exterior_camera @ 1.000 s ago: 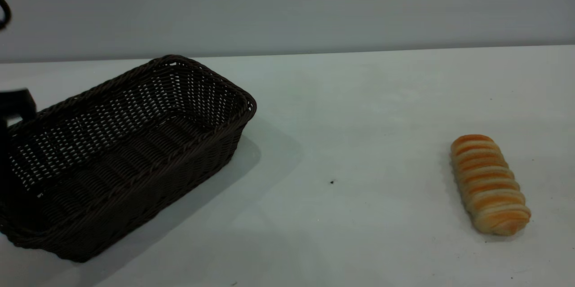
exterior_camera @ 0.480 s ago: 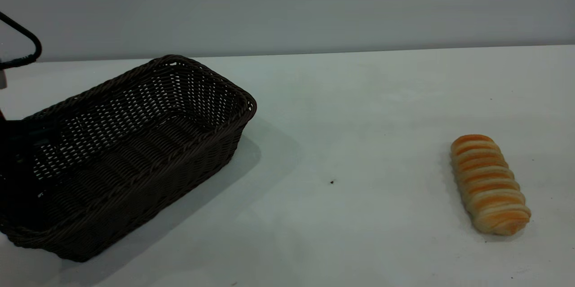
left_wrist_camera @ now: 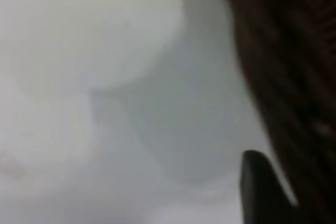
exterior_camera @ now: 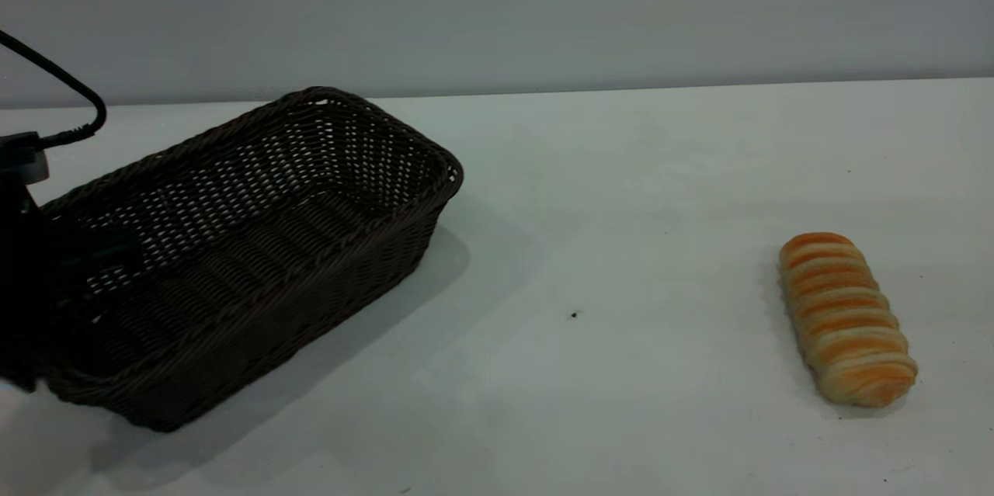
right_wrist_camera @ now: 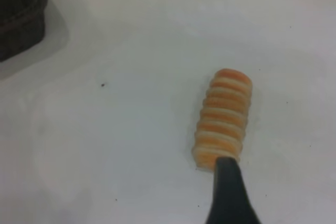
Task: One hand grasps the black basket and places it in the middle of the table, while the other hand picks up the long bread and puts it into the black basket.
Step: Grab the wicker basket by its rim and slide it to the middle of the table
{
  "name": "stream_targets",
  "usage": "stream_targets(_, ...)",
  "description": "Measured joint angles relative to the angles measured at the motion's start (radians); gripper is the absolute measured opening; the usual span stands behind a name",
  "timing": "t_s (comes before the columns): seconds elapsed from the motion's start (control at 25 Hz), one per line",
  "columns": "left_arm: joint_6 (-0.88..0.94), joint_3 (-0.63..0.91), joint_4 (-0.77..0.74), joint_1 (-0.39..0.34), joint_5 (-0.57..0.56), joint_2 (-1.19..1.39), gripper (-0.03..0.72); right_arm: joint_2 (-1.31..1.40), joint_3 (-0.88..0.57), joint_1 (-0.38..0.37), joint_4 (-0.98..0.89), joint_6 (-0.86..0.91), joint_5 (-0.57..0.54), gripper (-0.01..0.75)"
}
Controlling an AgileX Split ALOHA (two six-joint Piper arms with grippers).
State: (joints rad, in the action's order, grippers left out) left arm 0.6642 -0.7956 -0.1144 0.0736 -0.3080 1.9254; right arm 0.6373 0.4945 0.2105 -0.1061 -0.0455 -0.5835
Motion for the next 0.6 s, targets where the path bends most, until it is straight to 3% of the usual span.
stream_targets(0.2,-0.001,-0.014,0.002,-0.001,0.068,0.0,0.188,0.0,0.0,0.0,-0.001,0.0,0.001,0.493)
stream_targets(0.4,-0.07,-0.062,-0.002,0.029,0.032,0.0,0.184,0.0,0.0,0.0,-0.005,0.0,0.025,0.493)
stream_targets(0.6,-0.218,-0.116,0.075,0.104,0.005,0.003,0.176,0.048,0.0,0.0,-0.013,0.0,0.063,0.493)
